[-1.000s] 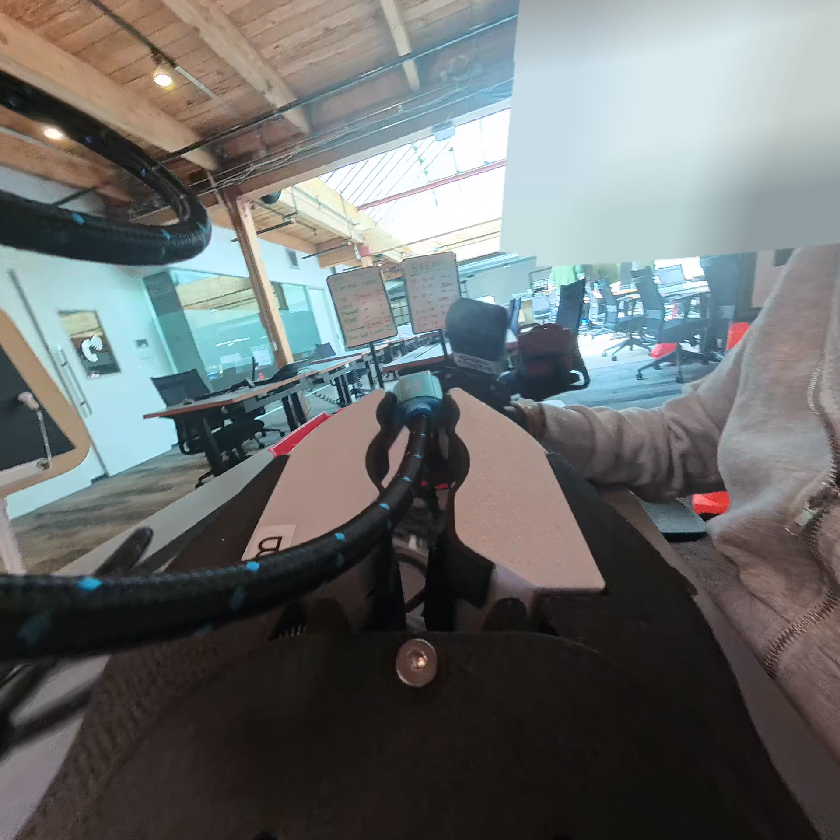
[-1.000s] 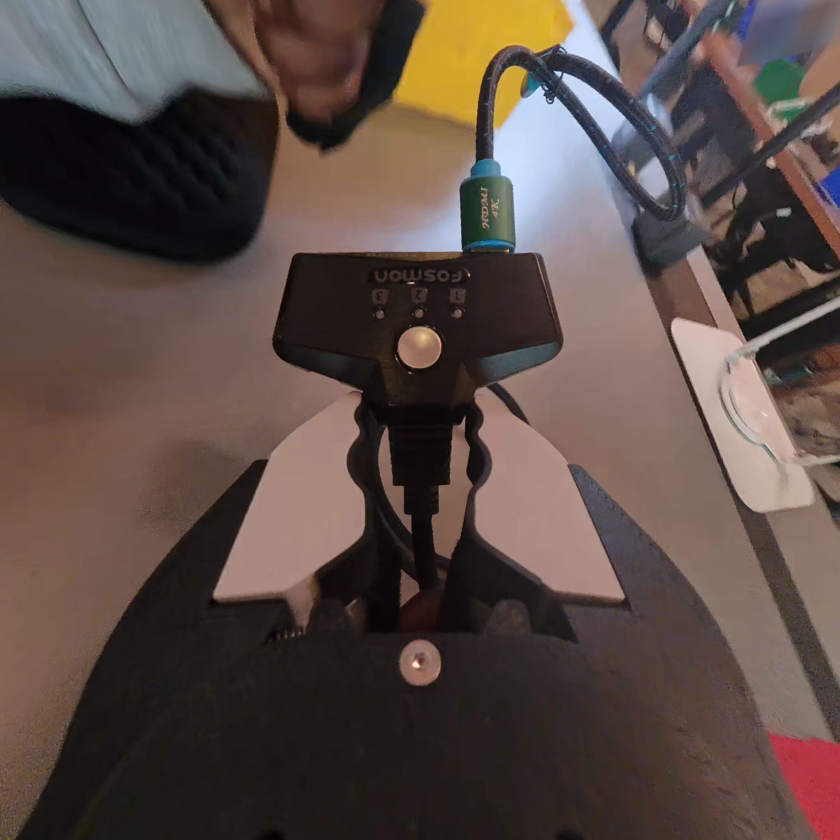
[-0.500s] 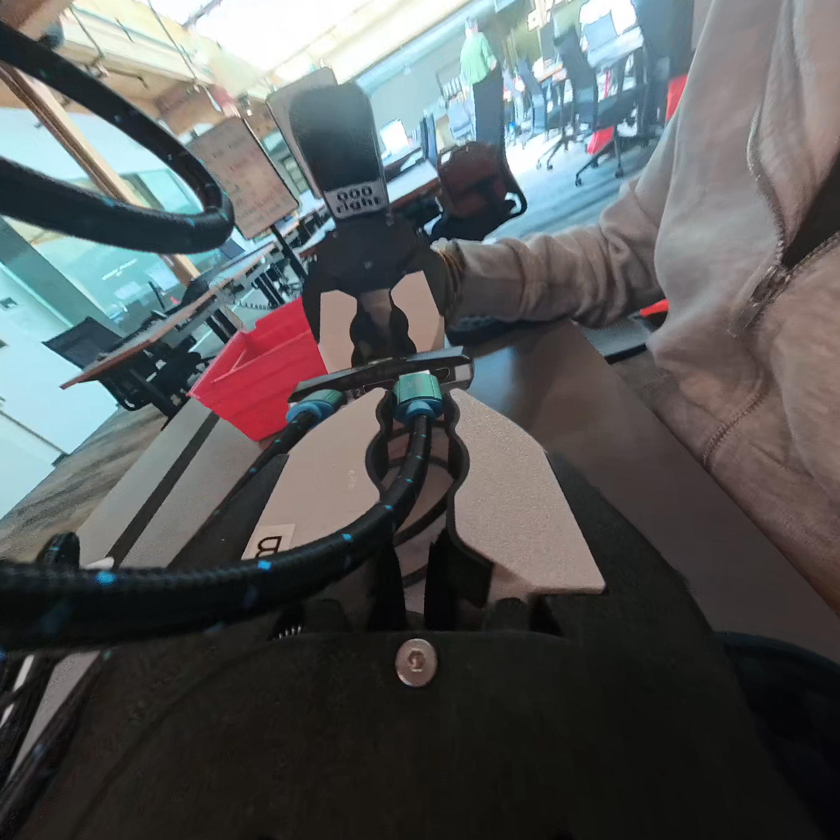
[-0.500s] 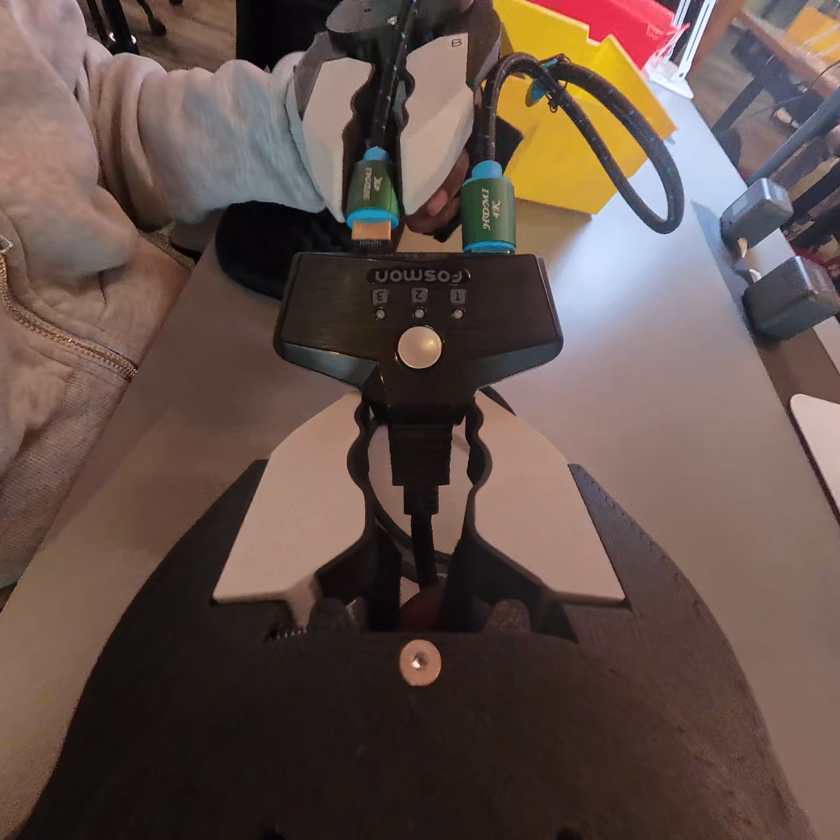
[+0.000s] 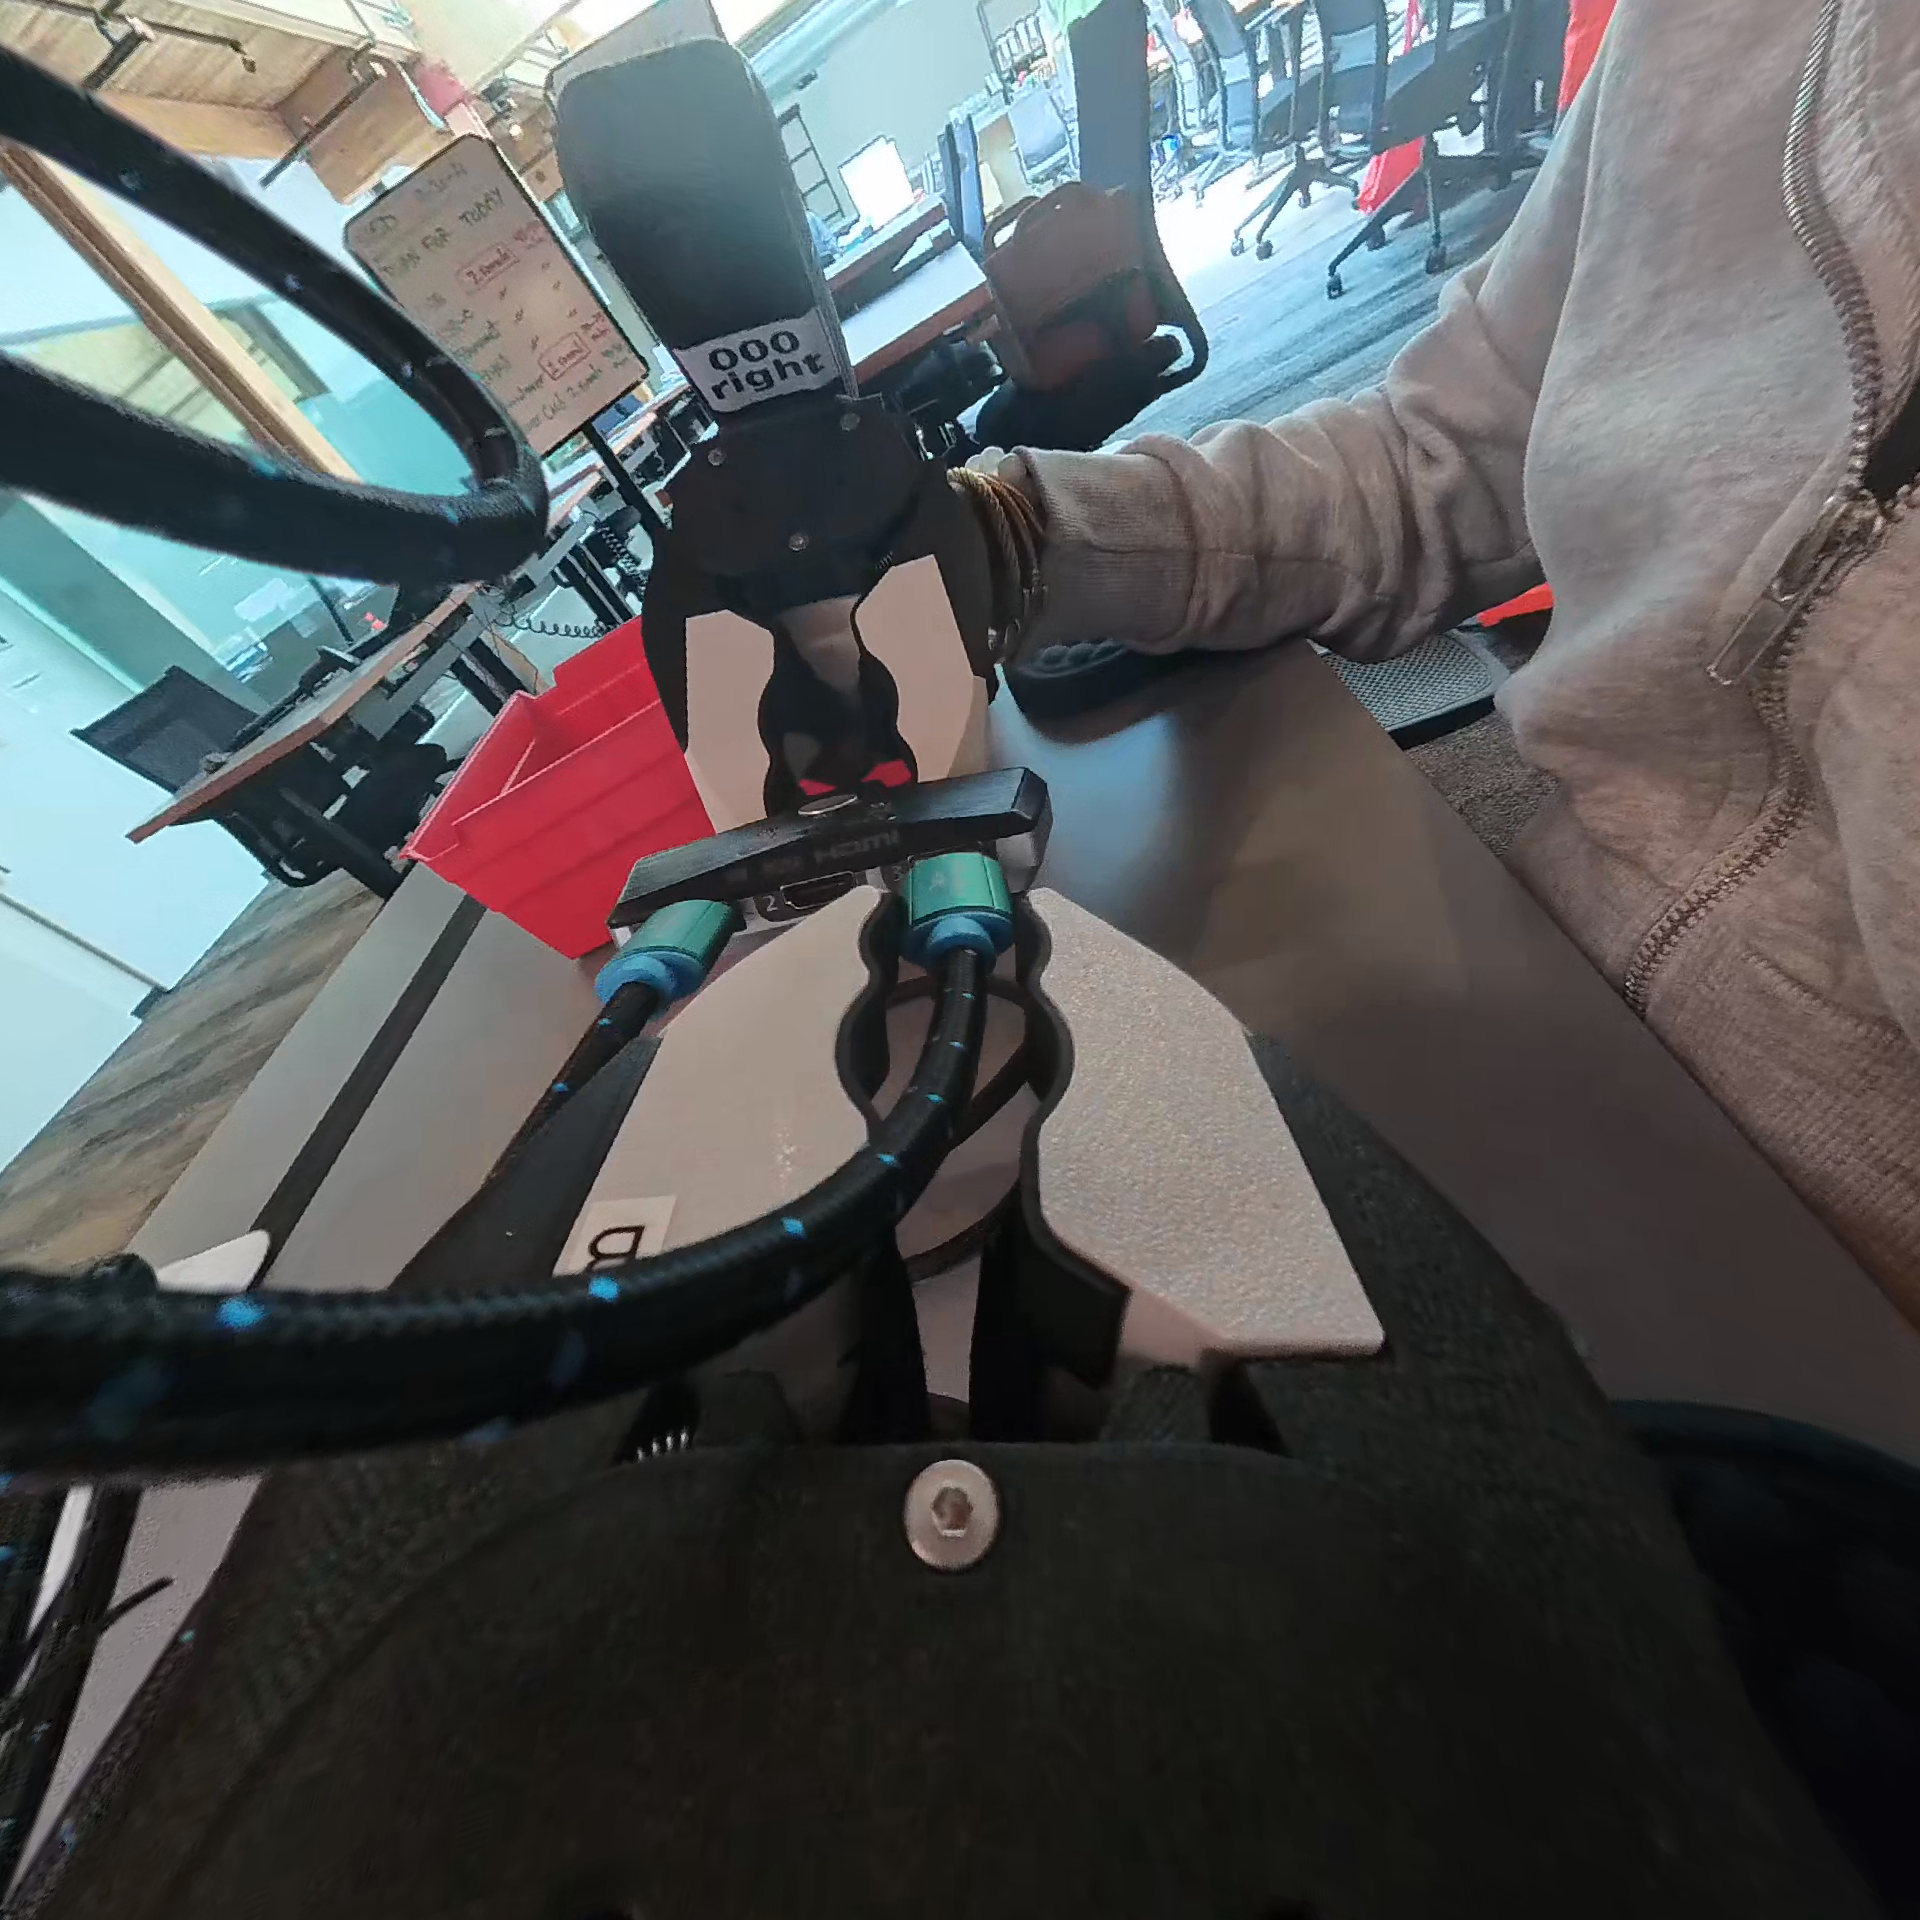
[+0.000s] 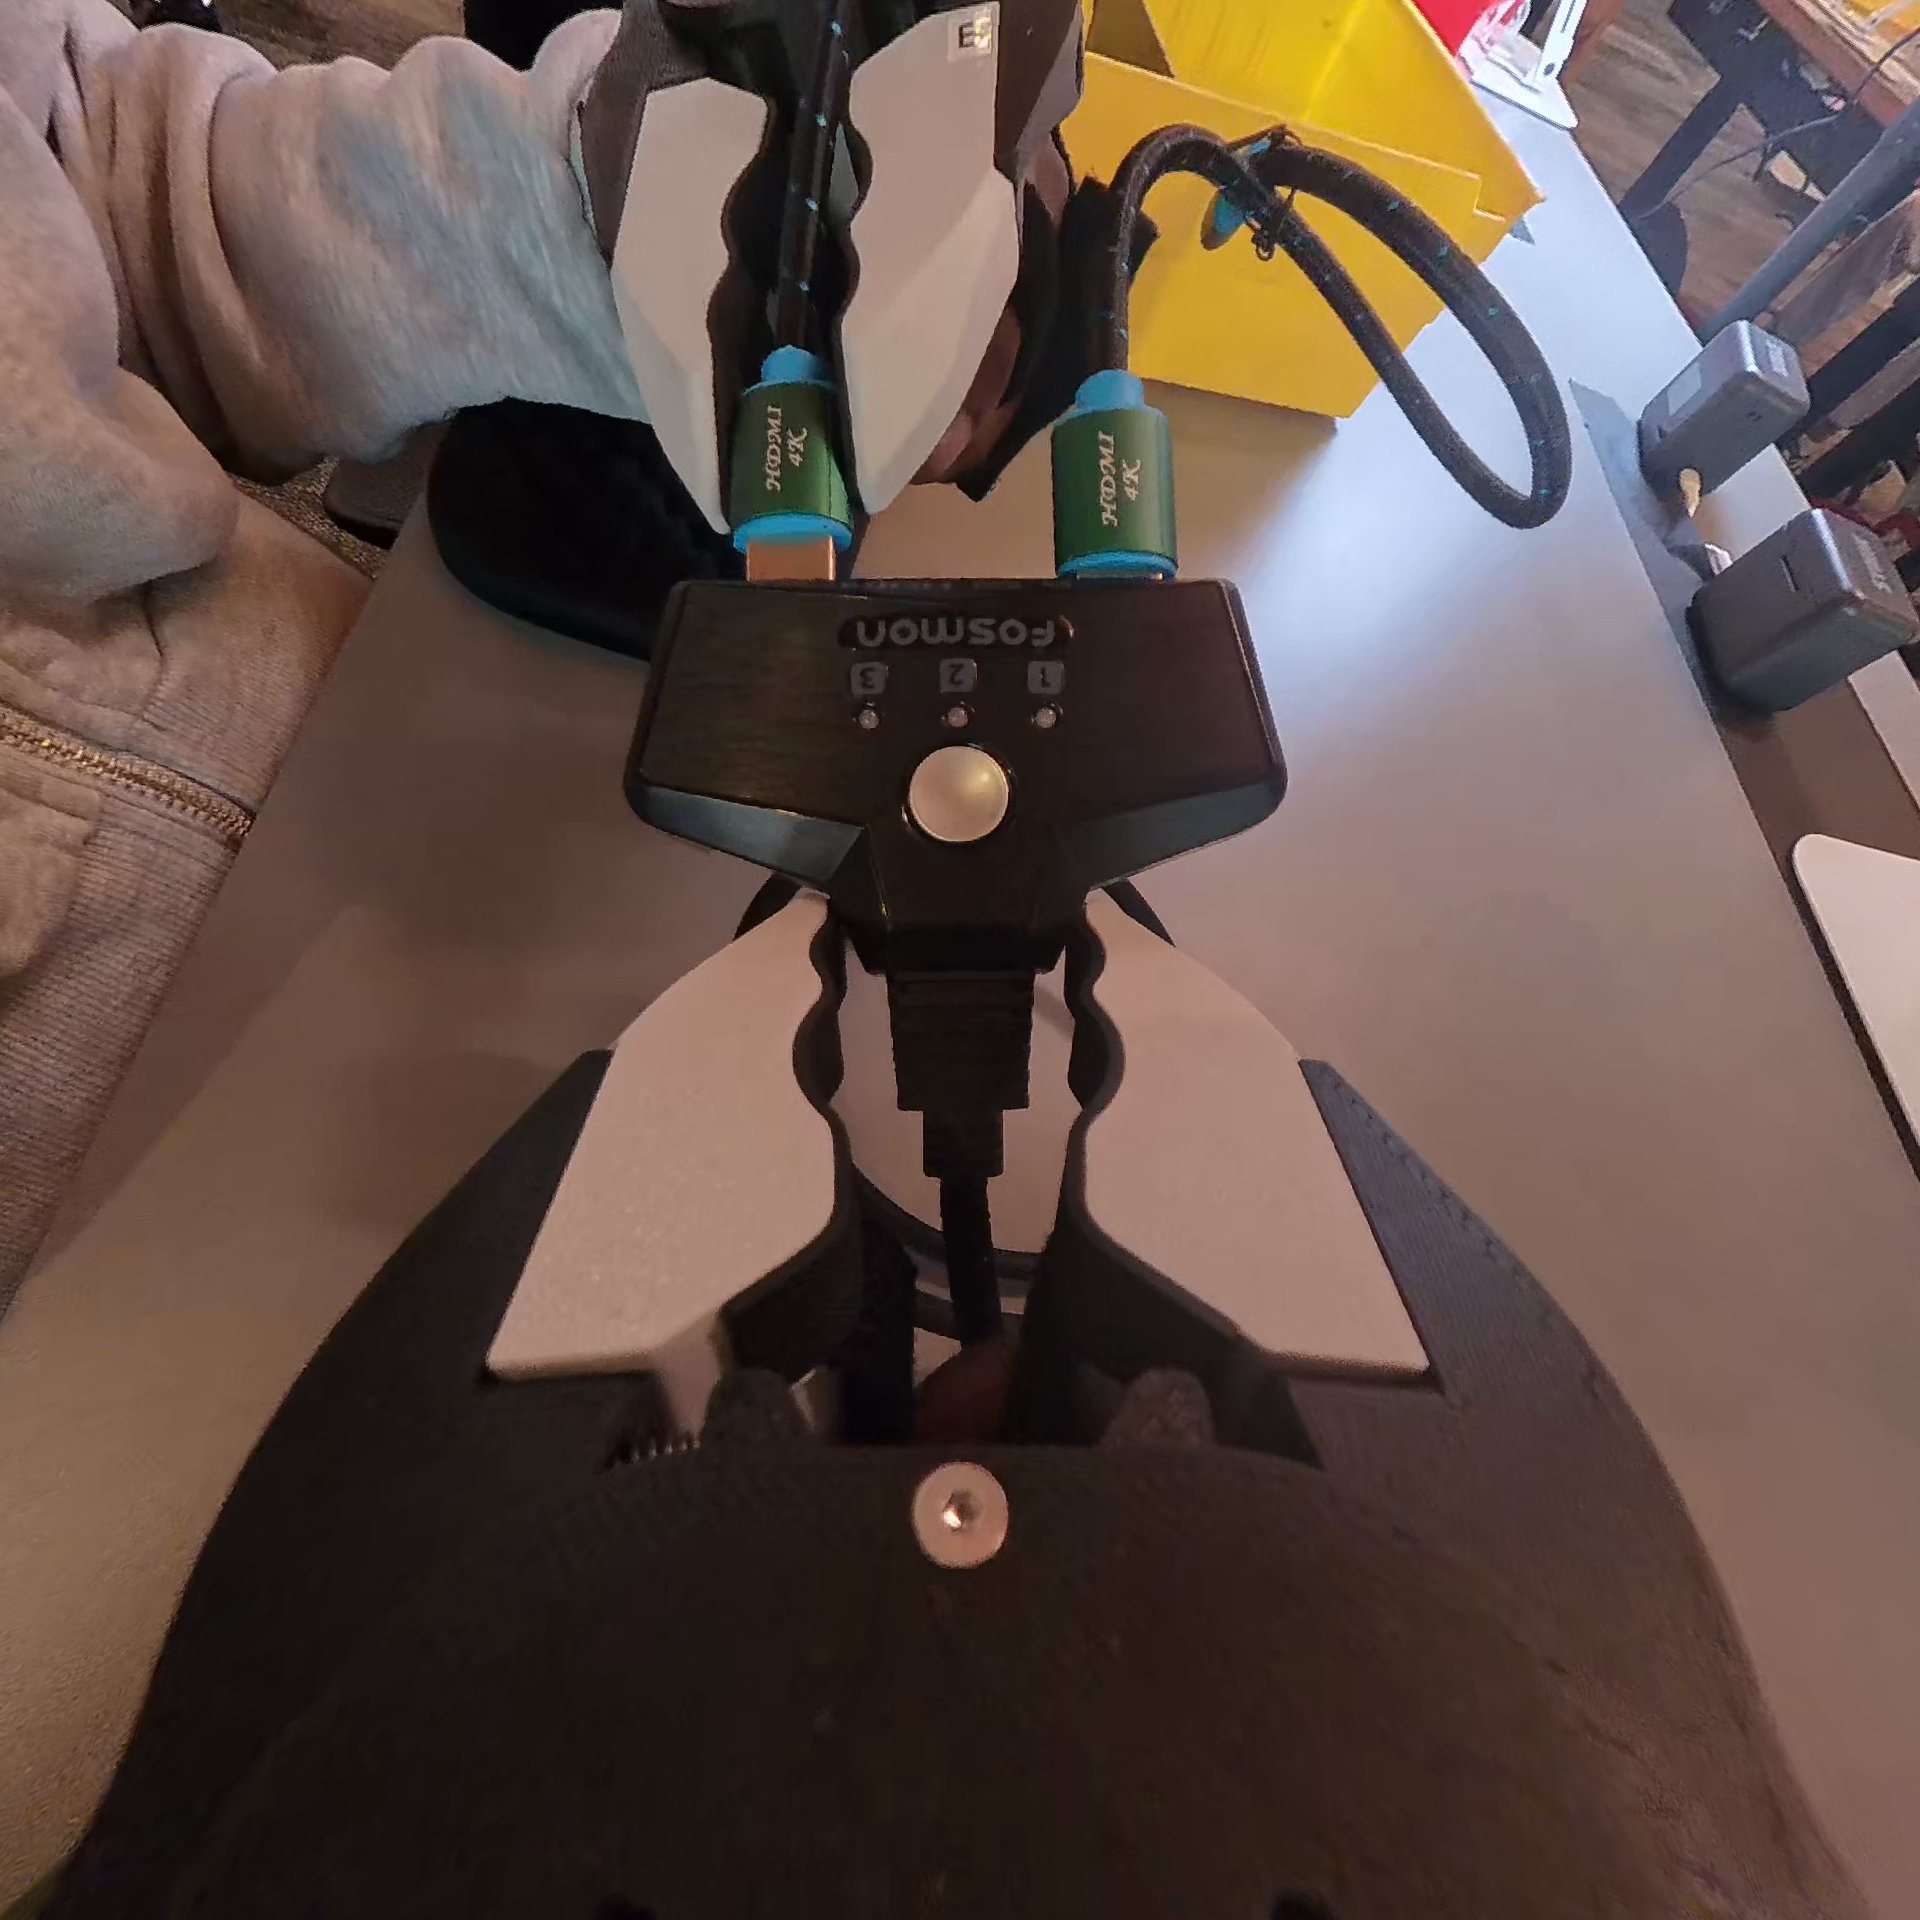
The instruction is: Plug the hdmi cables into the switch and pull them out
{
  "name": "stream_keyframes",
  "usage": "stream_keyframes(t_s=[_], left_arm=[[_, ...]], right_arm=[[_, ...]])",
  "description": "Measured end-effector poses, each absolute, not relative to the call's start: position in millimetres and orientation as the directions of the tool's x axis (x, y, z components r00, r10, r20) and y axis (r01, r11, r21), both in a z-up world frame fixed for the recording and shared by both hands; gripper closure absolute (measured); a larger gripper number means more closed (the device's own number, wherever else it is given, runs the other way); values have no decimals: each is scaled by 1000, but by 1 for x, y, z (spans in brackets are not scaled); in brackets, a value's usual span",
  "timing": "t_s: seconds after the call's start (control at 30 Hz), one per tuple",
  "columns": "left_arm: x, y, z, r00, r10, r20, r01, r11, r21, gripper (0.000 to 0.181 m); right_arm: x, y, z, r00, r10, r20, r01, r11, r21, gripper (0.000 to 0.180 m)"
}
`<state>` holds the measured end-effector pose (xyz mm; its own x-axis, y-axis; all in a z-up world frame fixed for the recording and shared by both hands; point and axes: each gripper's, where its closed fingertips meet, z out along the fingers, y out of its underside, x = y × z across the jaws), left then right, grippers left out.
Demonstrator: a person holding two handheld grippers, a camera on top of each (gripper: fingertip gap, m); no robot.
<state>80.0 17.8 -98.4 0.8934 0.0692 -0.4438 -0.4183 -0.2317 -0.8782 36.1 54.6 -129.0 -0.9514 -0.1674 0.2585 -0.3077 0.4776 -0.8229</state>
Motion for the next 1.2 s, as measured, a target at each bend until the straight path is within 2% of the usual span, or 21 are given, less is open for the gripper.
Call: stream_keyframes(t_s=[0.53,0.7,0.77,0.87,0.97,1.07,1.2], left_arm=[[70,22,-115,921,89,-380,-342,-285,-896,160],[74,23,-124,939,46,-340,-311,-306,-900,157],[72,23,-112,930,86,-357,-326,-254,-911,158],[69,18,-83,890,183,-418,-398,-136,-907,146],[64,-1,-44,824,354,-442,-483,32,-875,142],[53,-29,-13,756,535,-376,-535,176,-826,142],[35,-50,-4,647,689,-328,-570,151,-807,142]], right_arm=[[27,52,-140,-953,-130,273,-299,537,-789,139],[28,51,-144,-944,-152,294,-328,557,-763,139],[29,47,-135,-944,-128,304,-324,520,-790,139],[26,43,-119,-936,-75,344,-339,452,-825,139],[20,44,-98,-927,1,376,-347,386,-855,139],[11,46,-62,-926,107,363,-322,281,-904,139],[-6,55,4,-914,221,341,-303,189,-934,139]])
